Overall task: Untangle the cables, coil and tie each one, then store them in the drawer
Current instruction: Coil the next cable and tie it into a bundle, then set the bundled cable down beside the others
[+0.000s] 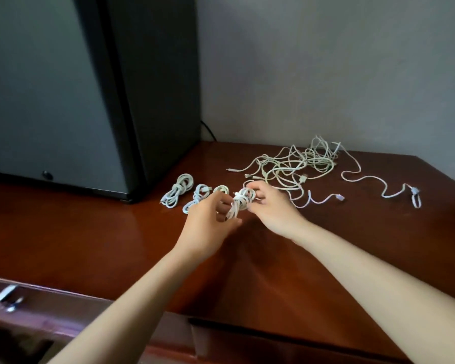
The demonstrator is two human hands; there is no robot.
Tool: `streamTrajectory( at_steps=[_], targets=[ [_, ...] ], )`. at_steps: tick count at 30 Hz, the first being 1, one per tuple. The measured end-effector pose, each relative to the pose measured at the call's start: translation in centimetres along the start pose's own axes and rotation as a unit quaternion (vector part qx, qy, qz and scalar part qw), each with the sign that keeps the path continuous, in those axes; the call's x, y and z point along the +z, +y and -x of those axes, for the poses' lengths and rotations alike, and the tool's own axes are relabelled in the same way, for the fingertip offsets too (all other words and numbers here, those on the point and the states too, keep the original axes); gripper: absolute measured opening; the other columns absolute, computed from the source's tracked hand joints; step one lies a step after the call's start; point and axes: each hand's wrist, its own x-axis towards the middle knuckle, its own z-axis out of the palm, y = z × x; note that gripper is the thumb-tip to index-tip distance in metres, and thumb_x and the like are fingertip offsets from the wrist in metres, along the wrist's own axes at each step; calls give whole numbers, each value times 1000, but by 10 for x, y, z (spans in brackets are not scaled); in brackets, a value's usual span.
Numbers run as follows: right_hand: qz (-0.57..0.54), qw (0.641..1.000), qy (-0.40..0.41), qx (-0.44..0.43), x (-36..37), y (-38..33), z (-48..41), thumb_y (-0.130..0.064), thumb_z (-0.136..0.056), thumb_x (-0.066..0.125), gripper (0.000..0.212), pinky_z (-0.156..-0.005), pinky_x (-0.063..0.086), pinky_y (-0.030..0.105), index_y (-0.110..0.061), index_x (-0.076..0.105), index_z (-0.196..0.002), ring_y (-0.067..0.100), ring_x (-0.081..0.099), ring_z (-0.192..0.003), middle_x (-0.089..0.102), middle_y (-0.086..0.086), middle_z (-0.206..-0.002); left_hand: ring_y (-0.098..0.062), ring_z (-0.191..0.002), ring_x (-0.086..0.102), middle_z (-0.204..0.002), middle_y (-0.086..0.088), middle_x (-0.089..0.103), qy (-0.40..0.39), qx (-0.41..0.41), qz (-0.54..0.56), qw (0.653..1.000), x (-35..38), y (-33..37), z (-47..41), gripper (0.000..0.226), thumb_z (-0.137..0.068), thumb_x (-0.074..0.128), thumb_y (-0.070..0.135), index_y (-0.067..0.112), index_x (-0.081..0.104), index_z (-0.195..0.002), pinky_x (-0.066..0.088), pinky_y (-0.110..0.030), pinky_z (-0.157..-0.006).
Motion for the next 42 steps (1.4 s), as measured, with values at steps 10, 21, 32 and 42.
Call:
streamTrajectory(
  at_steps=[10, 21, 32, 42],
  targets=[
    [-6, 999, 22, 32, 19, 15, -30, -15, -100, 39, 31, -67, 34, 7, -19, 55, -126, 12, 50, -93, 60, 1, -110, -23, -103, 60, -114, -6, 62, -7, -1, -137, 991, 12, -9, -22, 41, -85, 69, 19, 15, 51, -121, 45, -26, -79],
    [184, 982, -41, -23, 16, 23, -28, -31, -103, 34, 45, -108, 24, 27, -14, 35, -145, 22, 32, -138, 39, 8, -149, -30, -106, 57, -116, -10, 58, -15, 42, -318, 947, 28, -5, -27, 24, -95, 50, 9, 8, 47, -119, 44, -33, -78],
    [178, 983, -27, -37, -23, 16, 4, -29, -96, 51, 38, -102, 40, 35, -26, 49, -134, 20, 51, -122, 52, 2, -136, -32, -105, 58, -115, -13, 59, 1, 40, -351, 936, 34, 13, -22, 35, -97, 48, 36, 8, 49, -119, 44, -35, -76],
    [176, 983, 37, -34, -103, 18, 60, -22, -94, 57, 20, -84, 48, 26, -22, 67, -110, 9, 62, -85, 66, -11, -95, -28, -112, 53, -114, -6, 63, 17, 124, -423, 898, 58, 79, -32, 34, -97, 42, 39, 13, 61, -110, 34, -34, -71]
  ],
)
